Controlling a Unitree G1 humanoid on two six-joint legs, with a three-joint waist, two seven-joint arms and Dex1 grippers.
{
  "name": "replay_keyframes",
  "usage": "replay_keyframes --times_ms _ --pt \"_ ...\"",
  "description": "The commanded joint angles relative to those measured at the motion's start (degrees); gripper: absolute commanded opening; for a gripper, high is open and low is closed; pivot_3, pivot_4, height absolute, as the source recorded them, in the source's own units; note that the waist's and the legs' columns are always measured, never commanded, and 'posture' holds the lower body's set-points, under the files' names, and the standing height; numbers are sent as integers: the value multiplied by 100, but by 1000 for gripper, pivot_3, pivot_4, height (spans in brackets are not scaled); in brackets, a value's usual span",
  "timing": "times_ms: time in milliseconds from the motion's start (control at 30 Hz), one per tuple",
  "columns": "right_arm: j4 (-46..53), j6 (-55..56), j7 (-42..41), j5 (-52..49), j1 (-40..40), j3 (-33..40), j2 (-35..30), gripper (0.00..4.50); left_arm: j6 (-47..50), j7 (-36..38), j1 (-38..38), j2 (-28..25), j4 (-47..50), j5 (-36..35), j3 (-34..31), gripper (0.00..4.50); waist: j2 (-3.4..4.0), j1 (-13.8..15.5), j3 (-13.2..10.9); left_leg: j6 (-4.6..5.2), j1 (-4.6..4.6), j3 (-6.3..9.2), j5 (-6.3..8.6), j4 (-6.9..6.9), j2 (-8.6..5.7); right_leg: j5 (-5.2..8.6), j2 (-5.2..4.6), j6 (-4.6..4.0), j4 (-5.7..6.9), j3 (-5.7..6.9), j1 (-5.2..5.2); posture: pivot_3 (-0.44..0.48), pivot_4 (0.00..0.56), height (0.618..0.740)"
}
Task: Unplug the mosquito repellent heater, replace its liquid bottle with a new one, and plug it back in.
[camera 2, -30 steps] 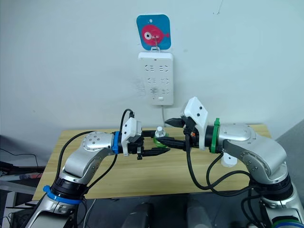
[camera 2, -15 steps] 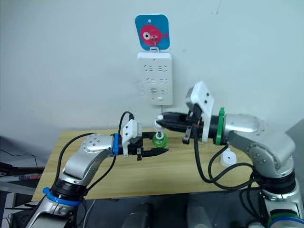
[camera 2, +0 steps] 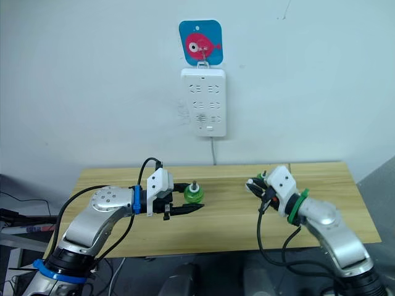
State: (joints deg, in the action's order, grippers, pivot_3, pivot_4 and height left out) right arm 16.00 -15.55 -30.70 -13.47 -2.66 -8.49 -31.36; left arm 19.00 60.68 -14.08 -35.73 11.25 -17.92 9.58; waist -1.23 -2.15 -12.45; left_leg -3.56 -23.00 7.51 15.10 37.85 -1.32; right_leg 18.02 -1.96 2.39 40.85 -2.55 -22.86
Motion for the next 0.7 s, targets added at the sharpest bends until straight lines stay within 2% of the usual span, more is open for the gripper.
replay_keyframes --times_ms 33,267,633,667,700 --pt "-845 880 309 521 -166 -73 437 288 190 0 -5 -80 382 -188 -123 2296 9 -13 -19 0 11 3 0 -1 2 1 4 -2 -2 2 14 19 244 732" --pt "-2553 1535 691 968 -614 46 1098 288 458 51 81 -289 608 -296 -201 2296 17 -14 -117 1 18 12 1 0 1 3 5 -4 -6 6 29 39 264 732" --pt "-3542 2064 689 965 -782 324 1364 288 590 99 133 -520 735 -432 -292 2296 26 1 -161 1 16 15 2 -3 1 4 4 -5 -11 7 29 46 273 732" --pt "-3593 2094 672 962 -776 343 1382 1026 590 103 131 -527 732 -437 -297 2296 26 1 -162 1 16 15 2 -3 1 4 4 -5 -11 7 29 46 270 732" --pt "-3640 2116 653 937 -775 378 1407 1281 587 108 129 -534 727 -440 -296 2296 27 1 -162 2 16 15 2 -3 1 4 4 -5 -11 7 29 46 270 732"
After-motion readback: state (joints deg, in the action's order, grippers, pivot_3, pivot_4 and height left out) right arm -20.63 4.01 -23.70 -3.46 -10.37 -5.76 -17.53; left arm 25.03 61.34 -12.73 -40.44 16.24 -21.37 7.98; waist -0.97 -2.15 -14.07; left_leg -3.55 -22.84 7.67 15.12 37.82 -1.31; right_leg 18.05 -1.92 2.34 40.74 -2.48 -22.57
